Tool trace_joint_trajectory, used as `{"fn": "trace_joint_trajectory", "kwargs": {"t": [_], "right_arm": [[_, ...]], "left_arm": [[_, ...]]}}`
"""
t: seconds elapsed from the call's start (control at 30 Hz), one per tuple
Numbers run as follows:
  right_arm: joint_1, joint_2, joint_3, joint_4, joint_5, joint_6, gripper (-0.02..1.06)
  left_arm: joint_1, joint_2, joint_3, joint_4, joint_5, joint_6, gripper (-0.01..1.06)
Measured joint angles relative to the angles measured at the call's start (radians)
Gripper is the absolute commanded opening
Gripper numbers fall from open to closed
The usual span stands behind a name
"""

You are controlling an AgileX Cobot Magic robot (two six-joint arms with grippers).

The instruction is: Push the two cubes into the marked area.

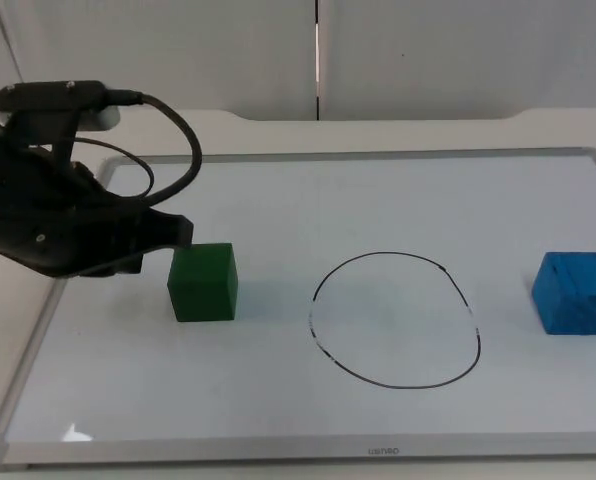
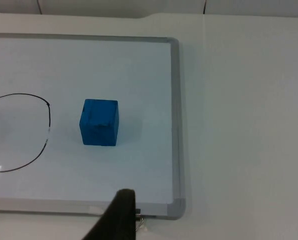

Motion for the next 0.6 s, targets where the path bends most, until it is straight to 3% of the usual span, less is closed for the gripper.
{"fn": "trace_joint_trajectory", "kwargs": {"t": [0.3, 0.6], "right_arm": [[0.0, 0.0, 0.0, 0.0, 0.0, 0.0, 1.05], [0.0, 0.0, 0.0, 0.0, 0.0, 0.0, 1.05]], "left_arm": [[0.0, 0.085, -0.062, 0.0, -0.011, 0.0, 0.0], [0.0, 0.159, -0.095, 0.0, -0.078, 0.0, 0.0]]}}
